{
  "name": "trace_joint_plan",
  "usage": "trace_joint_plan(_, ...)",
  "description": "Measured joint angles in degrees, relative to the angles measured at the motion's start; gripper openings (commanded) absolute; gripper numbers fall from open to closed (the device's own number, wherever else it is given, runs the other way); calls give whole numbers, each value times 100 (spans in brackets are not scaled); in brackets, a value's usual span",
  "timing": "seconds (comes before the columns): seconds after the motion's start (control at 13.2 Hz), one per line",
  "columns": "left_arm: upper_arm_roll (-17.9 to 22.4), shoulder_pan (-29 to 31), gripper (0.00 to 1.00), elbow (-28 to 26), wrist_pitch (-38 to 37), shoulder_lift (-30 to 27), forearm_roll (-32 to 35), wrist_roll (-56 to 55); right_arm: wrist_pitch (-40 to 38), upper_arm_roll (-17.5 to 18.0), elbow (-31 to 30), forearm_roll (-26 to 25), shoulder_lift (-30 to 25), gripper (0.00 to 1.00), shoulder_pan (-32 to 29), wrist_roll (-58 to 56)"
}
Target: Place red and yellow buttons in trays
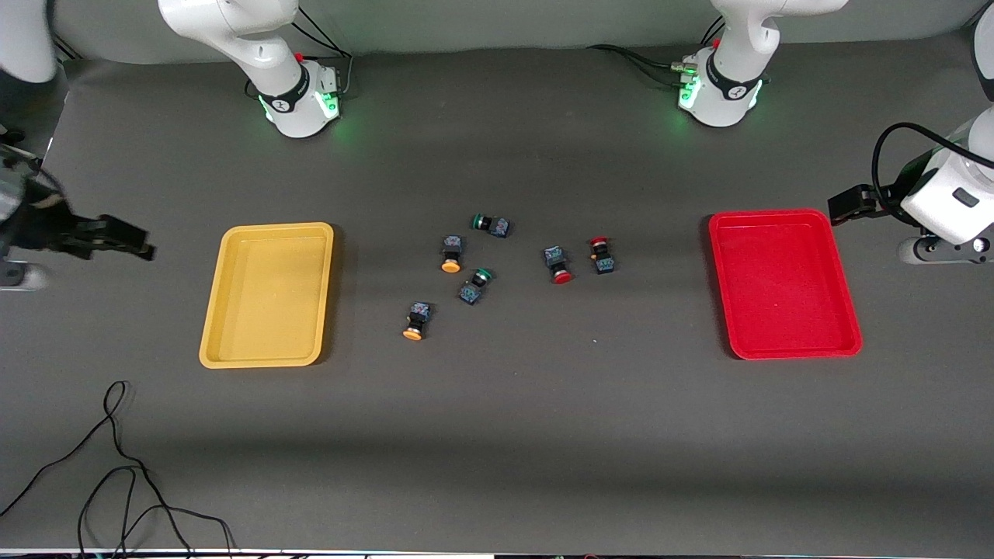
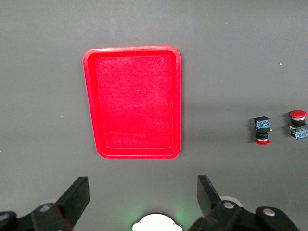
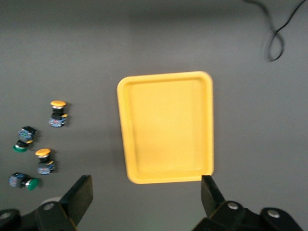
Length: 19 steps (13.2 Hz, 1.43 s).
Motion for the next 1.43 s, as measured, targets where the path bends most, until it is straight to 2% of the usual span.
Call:
trace_joint_plan(0.3, -129, -28, 100, -1, -175, 21, -39, 7, 709, 57, -481, 4, 69, 100, 1510, 2010)
trace_joint_plan(0.6, -738, -87, 100, -7, -315, 107, -71, -67, 1696, 81, -831, 2, 492, 100, 3088, 3982)
trace_joint_plan(0.75, -972, -116, 100, -36, -310, 233, -362, -399, 1949, 82, -842, 1, 726, 100, 3569, 4394)
trace_joint_plan(0.91, -1028, -188, 100, -163, 18, 486, -699, -796, 2055, 78, -946, 11, 772, 100, 3811, 4565)
trace_joint_plan(1.13, -1045, -635, 100, -826, 1109, 830, -757, -1540, 2610, 76, -1487, 20, 694, 100, 3886, 4682)
trace_joint_plan(1.28, -1058, -1130, 99, -1380, 1833, 1023, -757, -2144, 3509, 56, -2190, 24, 722, 100, 3886, 4683)
trace_joint_plan(1.43, -1067, -1492, 99, -1710, 2286, 1263, -757, -2659, 4560, 47, -2956, 24, 902, 100, 3886, 4683)
